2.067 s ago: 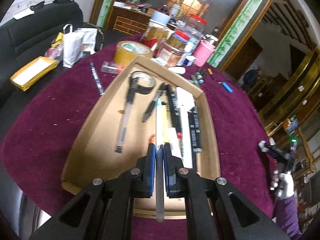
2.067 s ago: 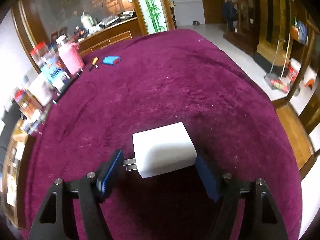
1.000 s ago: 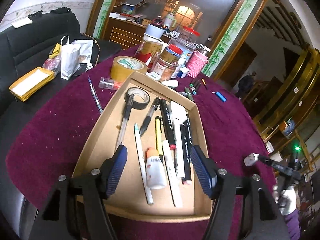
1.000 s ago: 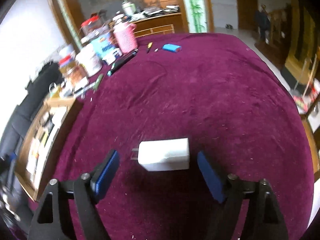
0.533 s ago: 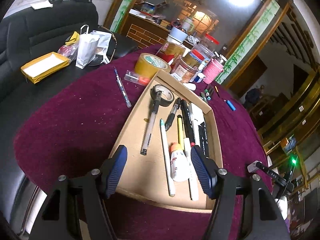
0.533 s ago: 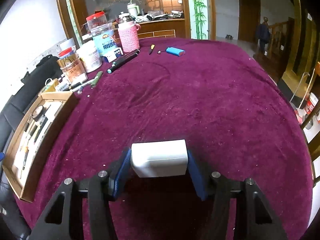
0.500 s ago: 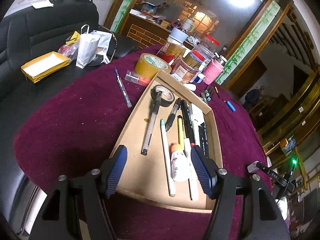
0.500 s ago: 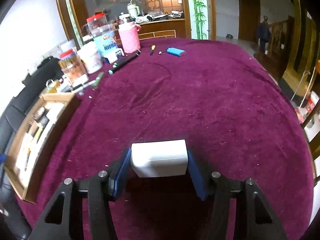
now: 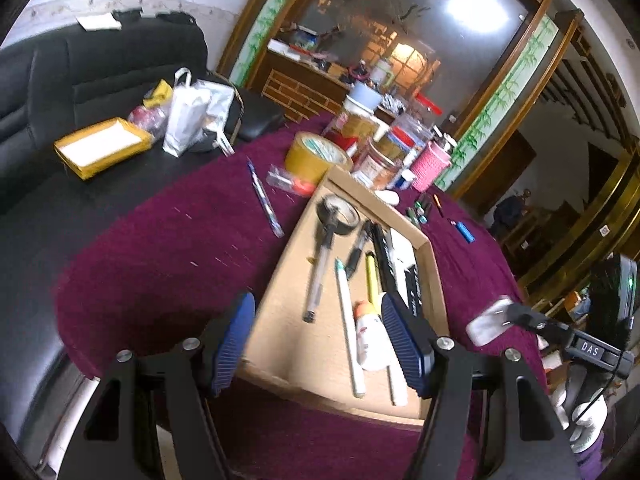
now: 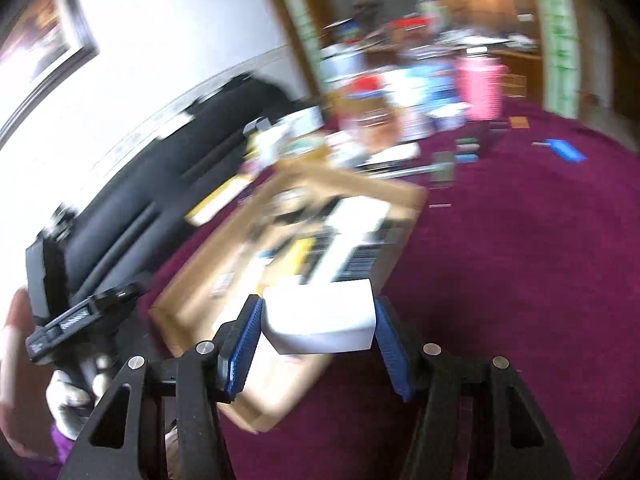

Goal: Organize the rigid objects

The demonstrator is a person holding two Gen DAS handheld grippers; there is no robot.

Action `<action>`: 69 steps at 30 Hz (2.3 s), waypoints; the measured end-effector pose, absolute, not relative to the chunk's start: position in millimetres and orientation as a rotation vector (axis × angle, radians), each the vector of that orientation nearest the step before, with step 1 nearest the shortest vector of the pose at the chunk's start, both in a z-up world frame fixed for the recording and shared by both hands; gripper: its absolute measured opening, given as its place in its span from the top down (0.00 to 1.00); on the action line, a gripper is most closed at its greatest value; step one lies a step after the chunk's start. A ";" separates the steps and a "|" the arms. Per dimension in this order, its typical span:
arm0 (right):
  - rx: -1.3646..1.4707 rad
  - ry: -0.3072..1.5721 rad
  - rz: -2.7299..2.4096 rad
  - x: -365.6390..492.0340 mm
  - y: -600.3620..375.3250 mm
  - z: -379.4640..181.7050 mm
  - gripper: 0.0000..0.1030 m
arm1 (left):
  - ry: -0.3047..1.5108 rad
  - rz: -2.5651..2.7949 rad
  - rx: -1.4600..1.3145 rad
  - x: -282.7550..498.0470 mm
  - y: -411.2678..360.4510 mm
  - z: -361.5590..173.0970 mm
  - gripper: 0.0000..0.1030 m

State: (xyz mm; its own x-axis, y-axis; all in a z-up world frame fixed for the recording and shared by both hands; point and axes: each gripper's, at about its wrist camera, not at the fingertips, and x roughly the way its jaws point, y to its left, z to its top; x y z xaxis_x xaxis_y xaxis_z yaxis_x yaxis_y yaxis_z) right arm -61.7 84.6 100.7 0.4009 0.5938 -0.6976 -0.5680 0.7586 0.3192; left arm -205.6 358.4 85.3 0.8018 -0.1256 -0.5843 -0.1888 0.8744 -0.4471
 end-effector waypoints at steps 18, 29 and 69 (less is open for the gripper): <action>-0.278 1.050 0.879 -73.0 268.2 46.5 0.38 | 0.596 0.181 -0.575 -234.2 428.0 70.5 0.35; -0.228 0.911 0.815 -80.3 244.9 69.6 0.21 | 0.419 0.245 -0.418 -253.8 401.3 106.2 0.13; -0.117 0.679 0.411 -106.7 42.9 67.4 0.12 | 0.518 0.293 -0.215 -208.3 234.4 124.4 0.00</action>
